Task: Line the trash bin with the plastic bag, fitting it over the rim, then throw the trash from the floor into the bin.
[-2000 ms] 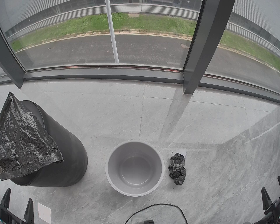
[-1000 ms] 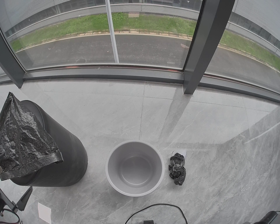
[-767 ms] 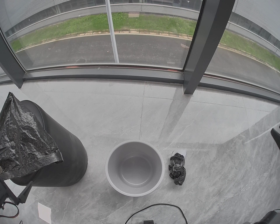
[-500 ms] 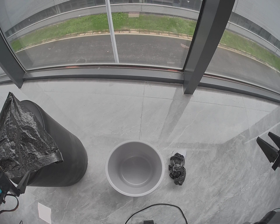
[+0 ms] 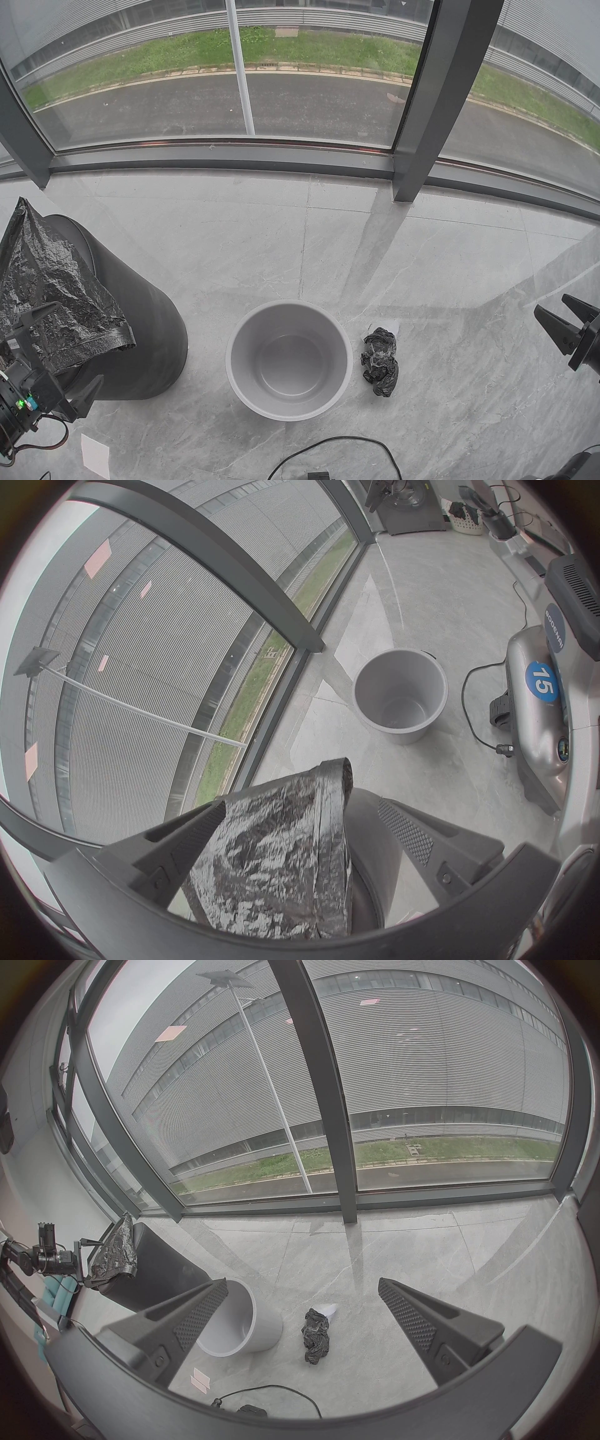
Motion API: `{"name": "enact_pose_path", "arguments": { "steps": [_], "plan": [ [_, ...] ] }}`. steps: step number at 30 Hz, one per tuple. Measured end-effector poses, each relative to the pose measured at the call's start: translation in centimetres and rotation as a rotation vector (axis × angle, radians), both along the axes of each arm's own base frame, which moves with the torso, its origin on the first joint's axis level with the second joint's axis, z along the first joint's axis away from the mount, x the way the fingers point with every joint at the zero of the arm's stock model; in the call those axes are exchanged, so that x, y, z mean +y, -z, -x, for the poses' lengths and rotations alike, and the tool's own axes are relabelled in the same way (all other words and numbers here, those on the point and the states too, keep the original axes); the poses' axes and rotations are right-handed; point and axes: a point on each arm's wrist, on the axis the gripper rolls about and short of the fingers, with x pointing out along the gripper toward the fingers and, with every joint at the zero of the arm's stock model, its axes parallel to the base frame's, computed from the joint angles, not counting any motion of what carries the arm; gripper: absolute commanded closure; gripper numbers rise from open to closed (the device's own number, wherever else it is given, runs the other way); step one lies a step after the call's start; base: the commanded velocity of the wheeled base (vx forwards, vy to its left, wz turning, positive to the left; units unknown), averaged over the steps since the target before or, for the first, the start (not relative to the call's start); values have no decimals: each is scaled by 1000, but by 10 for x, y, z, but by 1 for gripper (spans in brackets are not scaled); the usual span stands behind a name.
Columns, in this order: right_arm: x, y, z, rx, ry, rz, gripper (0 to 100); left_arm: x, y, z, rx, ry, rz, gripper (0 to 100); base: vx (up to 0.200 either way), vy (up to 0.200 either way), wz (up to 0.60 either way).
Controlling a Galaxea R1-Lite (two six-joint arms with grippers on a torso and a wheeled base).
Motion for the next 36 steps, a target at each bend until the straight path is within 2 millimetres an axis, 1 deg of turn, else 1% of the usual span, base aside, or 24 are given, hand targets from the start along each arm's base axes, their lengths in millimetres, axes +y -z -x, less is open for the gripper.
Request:
{"name": "enact_pose_path", "arguments": {
  "steps": [6,15,24,31,36],
  "plan": [
    [0,1,-1,6,1,1,0,-8,3,-14,30,39,-7,0,0,0,0],
    [0,3,-1,14,1,-2,0,-15,9,-33,61,37,-15,0,0,0,0],
    [0,3,0,11,1,-3,0,-15,13,-46,77,-4,-30,0,0,0,0],
    [0,2,2,6,1,-4,0,-14,13,-54,54,-52,-35,0,0,0,0],
    [0,4,2,10,1,-4,0,-16,14,-64,26,-63,-28,0,0,0,0]
  ]
}}
